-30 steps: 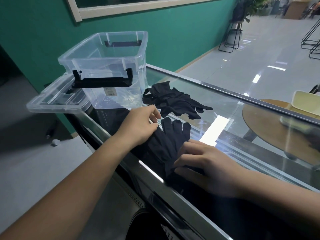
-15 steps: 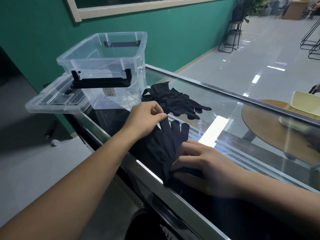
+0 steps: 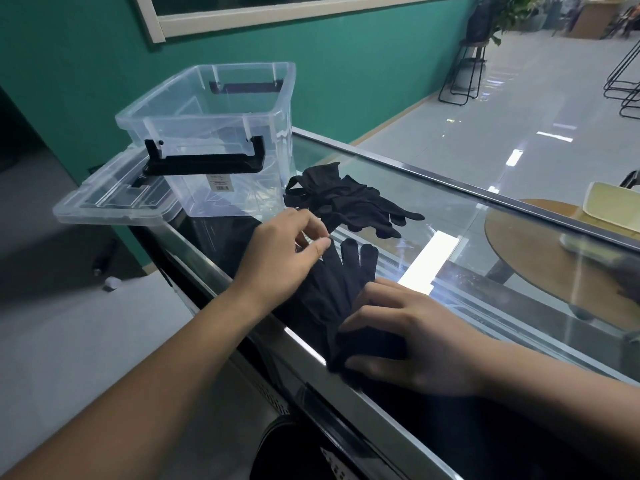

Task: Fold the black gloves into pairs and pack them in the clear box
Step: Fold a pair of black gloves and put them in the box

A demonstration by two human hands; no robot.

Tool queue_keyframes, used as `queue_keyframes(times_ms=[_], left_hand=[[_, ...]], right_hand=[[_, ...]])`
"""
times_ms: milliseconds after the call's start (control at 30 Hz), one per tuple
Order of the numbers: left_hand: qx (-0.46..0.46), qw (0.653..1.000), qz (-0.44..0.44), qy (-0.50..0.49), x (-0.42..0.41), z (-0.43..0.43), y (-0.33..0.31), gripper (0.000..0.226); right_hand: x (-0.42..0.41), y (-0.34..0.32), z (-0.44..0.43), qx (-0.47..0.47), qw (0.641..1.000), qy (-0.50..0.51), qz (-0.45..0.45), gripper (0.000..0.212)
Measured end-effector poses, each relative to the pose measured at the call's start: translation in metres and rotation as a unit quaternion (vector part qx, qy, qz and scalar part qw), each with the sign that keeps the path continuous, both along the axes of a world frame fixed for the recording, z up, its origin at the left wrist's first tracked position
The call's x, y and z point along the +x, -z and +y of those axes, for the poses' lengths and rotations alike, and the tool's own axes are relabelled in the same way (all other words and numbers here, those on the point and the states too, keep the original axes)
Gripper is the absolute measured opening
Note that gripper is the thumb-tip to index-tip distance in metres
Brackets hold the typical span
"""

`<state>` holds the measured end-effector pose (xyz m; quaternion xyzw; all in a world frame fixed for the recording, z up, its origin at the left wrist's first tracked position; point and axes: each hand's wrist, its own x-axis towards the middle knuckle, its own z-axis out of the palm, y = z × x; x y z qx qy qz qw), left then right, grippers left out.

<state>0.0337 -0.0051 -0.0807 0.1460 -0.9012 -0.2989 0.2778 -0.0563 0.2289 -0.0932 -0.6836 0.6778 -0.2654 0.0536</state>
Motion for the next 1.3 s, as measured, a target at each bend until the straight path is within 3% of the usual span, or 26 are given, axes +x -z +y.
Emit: queue_keyframes(times_ms=[267, 533, 867, 933, 1100, 1300], left_hand=[[0.0, 0.991, -0.014, 0.132, 0.064, 0.042, 0.007, 0.007], [-0.009, 0.981, -0.091, 0.17, 0.083, 0.045, 0.012, 0.047], [-0.169, 0.973, -0.038, 0.149, 0.075, 0.047, 0.016, 0.014], [-0.126, 0.982, -0.038, 0.134, 0.074, 0.047, 0.013, 0.012], [0.095, 0.988, -0.064, 0.101, 0.07, 0.043, 0.012, 0.013], [0.146, 0.986, -0.058, 0.061, 0.063, 0.044, 0.01, 0.008]], right_hand=[[0.0, -0.004, 0.001, -0.002, 0.999, 0.016, -0.03, 0.03], [0.0, -0.004, 0.002, 0.003, 0.999, 0.028, -0.04, 0.032], [-0.001, -0.002, 0.001, 0.01, 0.999, 0.024, -0.034, 0.038], [-0.003, 0.002, -0.001, 0.0, 0.999, 0.034, -0.027, 0.033], [-0.007, 0.004, -0.001, -0.041, 0.99, 0.096, -0.098, 0.019], [-0.01, 0.004, -0.006, -0.051, 0.966, 0.177, -0.181, 0.013]])
